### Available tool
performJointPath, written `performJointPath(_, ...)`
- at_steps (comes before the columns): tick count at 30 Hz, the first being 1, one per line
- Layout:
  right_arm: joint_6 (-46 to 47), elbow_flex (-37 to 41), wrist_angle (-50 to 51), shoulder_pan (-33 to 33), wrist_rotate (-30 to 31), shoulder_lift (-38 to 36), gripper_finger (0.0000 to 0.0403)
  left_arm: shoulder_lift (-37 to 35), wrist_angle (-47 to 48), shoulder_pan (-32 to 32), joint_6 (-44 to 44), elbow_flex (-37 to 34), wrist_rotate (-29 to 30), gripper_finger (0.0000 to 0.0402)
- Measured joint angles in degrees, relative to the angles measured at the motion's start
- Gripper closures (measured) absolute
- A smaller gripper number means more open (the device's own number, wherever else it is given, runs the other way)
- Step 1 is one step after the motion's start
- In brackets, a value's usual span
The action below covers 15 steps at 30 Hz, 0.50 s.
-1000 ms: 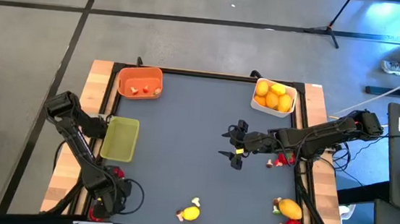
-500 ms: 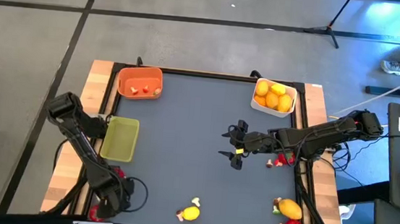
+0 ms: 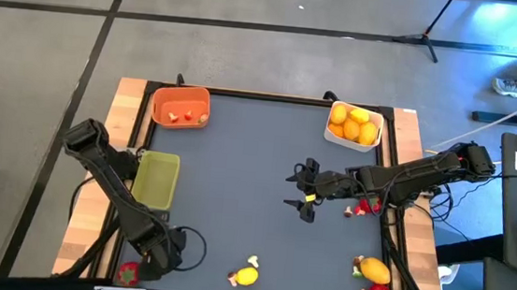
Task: Sort produce into baskets
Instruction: Put the lemon into the white bin
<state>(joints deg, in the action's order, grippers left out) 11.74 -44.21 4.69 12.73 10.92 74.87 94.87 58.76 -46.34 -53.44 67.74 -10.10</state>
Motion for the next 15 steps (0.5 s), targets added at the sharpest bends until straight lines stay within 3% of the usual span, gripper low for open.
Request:
performJointPath(7, 0.32, 0.0, -0.41, 0.0, -1.5, 0.0, 0.0075, -5.68, 0.93, 3.97, 2.65, 0.57, 6.63, 0.0191)
performJointPath(15, 0.44, 0.0, -3.91, 0.0, -1.49, 0.0, 0.0075, -15.27, -3.66, 8.28, 7.69, -0.3, 28.98, 0.0192)
